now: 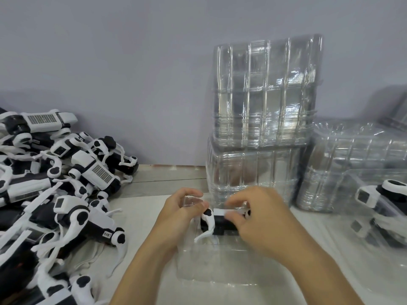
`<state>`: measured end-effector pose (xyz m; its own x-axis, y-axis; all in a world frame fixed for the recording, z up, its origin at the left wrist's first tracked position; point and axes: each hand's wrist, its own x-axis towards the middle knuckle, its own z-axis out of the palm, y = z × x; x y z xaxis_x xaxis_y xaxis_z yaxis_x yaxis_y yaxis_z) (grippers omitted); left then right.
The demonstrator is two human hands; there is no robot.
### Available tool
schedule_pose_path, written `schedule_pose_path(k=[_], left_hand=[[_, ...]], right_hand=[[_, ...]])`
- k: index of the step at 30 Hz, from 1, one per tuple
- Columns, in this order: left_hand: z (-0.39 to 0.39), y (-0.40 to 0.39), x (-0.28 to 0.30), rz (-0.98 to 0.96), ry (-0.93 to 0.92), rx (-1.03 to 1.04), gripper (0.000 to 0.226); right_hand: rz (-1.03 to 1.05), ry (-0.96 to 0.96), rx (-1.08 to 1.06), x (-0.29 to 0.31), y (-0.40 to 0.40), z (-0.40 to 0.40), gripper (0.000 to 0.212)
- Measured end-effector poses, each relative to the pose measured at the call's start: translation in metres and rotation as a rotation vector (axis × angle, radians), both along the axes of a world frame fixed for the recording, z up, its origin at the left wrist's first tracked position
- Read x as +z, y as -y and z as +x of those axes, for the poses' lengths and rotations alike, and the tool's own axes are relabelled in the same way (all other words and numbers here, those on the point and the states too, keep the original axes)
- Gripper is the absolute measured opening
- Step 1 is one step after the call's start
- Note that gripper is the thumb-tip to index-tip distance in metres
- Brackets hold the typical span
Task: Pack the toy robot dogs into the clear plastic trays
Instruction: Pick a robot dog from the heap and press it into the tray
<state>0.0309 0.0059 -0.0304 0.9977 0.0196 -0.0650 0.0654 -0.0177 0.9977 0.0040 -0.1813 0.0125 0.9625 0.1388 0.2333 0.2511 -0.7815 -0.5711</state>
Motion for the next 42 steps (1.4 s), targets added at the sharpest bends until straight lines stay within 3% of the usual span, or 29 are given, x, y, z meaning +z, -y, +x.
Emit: schedule_pose_path(k=[2,4,13,16,20,23,28,32,36,42], left_hand=[[0.002,0.001,0.000,-0.024,-0.014,0.029,0.008],[0.005,0.001,-0.002,-0.030,-0.031,0.078,0.023],[0.003,0.003,0.000,0.007,-0.029,0.095,0.027],[0.002,0.004,0.001,-0.027,-0.013,0.064,0.010],[0.003,0.003,0.000,-0.047,-0.010,0.023,0.023],[0.003,0.002,-0.001,-0.024,-0.009,0.014,0.021],[0.003,0.001,0.000,0.029,-0.006,0.053,0.019],[0.003,0.001,0.000,0.034,-0.018,0.062,0.019],[0.004,0.001,-0.001,0.019,-0.041,0.072,0.013],[0.004,0.000,-0.004,0.002,-0.028,0.039,0.019]], right_hand=[[0.053,0.005,0.114,-0.003,-0.020,-0.005,0.017],[0.027,0.026,0.157,-0.007,-0.031,-0.007,0.022],[-0.091,0.025,0.154,-0.005,-0.029,-0.008,0.017],[-0.028,0.030,0.110,-0.005,-0.031,-0.009,0.023],[0.036,0.037,0.084,-0.008,-0.033,-0.009,0.032],[0.113,-0.044,0.134,-0.006,-0.026,-0.006,0.041],[0.097,-0.051,-0.009,0.010,0.019,0.002,0.025],[0.073,-0.172,-0.038,0.023,0.052,-0.001,0.014],[0.018,-0.282,-0.019,0.026,0.053,-0.005,0.025],[-0.022,-0.274,-0.078,0.021,0.044,-0.004,0.030]])
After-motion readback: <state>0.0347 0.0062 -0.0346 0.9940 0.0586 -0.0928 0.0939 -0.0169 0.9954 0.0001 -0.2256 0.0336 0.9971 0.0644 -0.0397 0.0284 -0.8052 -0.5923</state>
